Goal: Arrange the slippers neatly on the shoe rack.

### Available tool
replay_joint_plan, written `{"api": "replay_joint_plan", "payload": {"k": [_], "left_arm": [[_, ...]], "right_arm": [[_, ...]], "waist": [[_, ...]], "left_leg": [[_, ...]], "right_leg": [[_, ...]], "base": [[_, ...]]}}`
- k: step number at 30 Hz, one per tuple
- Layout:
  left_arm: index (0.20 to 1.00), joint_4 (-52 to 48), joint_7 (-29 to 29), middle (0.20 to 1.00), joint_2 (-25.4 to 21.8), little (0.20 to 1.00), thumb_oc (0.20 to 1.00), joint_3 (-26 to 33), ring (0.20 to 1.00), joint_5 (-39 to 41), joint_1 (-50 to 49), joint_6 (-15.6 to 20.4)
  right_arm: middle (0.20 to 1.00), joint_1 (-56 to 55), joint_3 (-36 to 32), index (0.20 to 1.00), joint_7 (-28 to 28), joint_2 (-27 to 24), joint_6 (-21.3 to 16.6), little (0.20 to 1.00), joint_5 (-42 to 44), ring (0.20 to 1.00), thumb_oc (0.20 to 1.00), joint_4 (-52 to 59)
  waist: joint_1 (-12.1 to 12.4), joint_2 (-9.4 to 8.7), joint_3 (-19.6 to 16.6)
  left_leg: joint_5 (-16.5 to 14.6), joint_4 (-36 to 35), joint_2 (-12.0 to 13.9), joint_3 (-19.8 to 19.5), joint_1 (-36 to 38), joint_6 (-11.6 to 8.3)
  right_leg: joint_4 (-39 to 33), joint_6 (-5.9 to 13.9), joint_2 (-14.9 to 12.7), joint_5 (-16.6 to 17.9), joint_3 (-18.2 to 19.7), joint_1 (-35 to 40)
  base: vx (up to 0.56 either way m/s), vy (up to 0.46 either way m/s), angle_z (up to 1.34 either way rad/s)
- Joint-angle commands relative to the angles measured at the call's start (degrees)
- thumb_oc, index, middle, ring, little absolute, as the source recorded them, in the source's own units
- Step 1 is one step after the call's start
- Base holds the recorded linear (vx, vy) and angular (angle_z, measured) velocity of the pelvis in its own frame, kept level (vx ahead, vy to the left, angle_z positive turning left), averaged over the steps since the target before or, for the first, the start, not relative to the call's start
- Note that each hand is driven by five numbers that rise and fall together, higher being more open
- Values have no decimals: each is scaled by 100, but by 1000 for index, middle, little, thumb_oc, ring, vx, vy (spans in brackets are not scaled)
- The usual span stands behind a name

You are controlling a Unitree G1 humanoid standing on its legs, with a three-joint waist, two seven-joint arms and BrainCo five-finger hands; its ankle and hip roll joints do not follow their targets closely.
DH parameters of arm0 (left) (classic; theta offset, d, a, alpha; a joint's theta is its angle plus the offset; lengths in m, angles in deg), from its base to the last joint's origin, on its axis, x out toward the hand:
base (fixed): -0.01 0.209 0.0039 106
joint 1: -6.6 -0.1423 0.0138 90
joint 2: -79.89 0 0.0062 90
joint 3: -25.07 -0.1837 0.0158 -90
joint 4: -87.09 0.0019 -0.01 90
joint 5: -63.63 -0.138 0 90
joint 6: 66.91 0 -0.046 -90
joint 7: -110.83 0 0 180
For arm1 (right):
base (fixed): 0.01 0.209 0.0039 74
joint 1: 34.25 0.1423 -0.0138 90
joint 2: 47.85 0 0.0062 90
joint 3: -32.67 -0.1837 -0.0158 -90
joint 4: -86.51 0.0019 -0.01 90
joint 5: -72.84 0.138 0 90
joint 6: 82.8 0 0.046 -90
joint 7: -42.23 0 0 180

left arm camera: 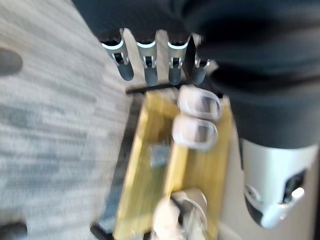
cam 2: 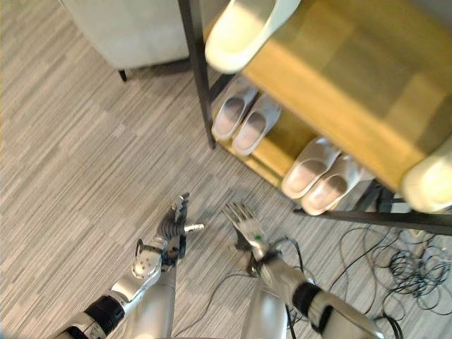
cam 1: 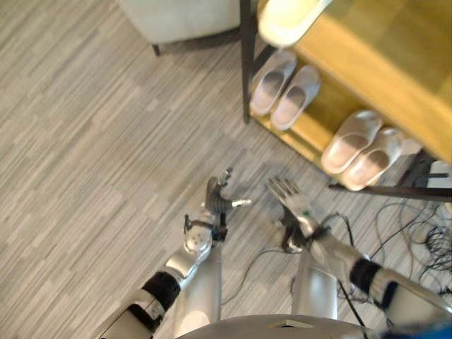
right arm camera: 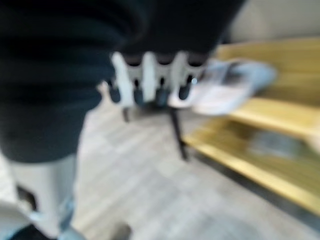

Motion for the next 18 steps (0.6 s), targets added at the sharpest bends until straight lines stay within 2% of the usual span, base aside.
{"api": "replay_joint_plan", "payload": {"k": [1,3,5,6,7,8,9,11,12,14,16,18], "left_arm": [[1000,0,360,1000,136,1000,1000,200,1000,67,118,229],[1000,-64,516,1000,112,1000,1000,98,1000,80,-79,268],[1000,-105,572,1000,105,1000,1000,-26,1000,-83,-267,319],[1000,-175,584,1000,73,1000,1000,-86,1000,-260,-444,360],[1000,-175,584,1000,73,1000,1000,-86,1000,-260,-444,360],[1000,-1430,1047,1000,-366,1000,1000,-132,1000,138,-944,384],[1000,-945,968,1000,-366,1000,1000,-305,1000,-154,-1121,493],[1000,-582,866,1000,-195,1000,1000,-324,1000,-305,-938,592],[1000,-567,862,1000,-180,1000,1000,-330,1000,-312,-940,602],[1000,-691,1120,1000,-141,1000,1000,-446,1000,-281,-809,504],[1000,-699,1128,1000,-144,1000,1000,-453,1000,-273,-811,497],[1000,-794,1413,1000,-63,1000,1000,-422,1000,17,-849,370]], "right_arm": [[1000,321,-298,1000,78,-222,-416,1000,220,1000,1000,-294],[1000,-117,-495,1000,-38,-225,-519,1000,289,1000,1000,-480],[1000,-455,-565,1000,-69,-153,-532,1000,240,1000,1000,-684],[1000,-776,-745,1000,-186,-77,-556,1000,266,1000,1000,-768],[1000,-776,-745,1000,-186,-77,-556,1000,266,1000,1000,-768],[1000,-1019,-938,1000,-186,-102,-578,1000,307,1000,1000,-861],[1000,-1141,-987,1000,-97,165,-568,1000,384,1000,1000,-1235],[1000,-1392,-1014,1000,-114,138,-762,1000,327,1000,1000,-1349],[1000,-1403,-1015,1000,-108,131,-769,1000,322,1000,1000,-1352],[1000,-1788,-1309,1000,-261,212,-803,1000,448,1000,1000,-1678],[1000,-1795,-1317,1000,-265,211,-803,1000,449,1000,1000,-1676],[1000,-1946,-1500,1000,-285,152,-711,1000,384,1000,1000,-1769]], "waist": [[10,337,160],[-7,408,123],[-46,472,59],[-66,545,-4],[-66,545,-4],[35,638,-11],[-28,698,-25],[-107,728,-115],[-101,739,-96],[-295,867,-270],[-274,872,-234],[-348,911,-417]], "left_leg": [[-301,-11,293,43,425,-470],[-65,-556,327,116,1072,-507],[-13,-844,335,196,1528,-520],[121,-1250,361,270,2029,-503],[121,-1250,361,270,2029,-503],[201,-1447,325,259,2264,-511],[211,-1638,358,394,2692,-521],[259,-1851,426,481,3035,-513],[265,-1883,432,488,3086,-514],[234,-2223,529,699,3752,-468],[244,-2268,537,717,3829,-469],[256,-2514,555,875,4209,-450]], "right_leg": [[-385,103,207,935,423,311],[-892,85,289,1045,302,1032],[-1236,82,365,1005,223,1535],[-1595,79,473,1084,172,2018],[-1595,79,473,1084,172,2018],[-1800,90,465,1096,84,2312],[-1956,94,553,1096,103,2650],[-2219,87,654,1139,138,2949],[-2250,88,660,1147,137,2997],[-2611,112,710,1194,196,3492],[-2649,113,719,1207,205,3555],[-2930,126,758,1260,231,3877]], "base": [[24,-20,-18],[19,-19,-21],[58,-17,-3],[46,-13,0],[17,-20,-6],[7,-21,-9],[4,-26,-8],[11,-28,4],[45,-36,-3],[54,-37,-24],[24,-33,-29],[17,-110,-25]]}}
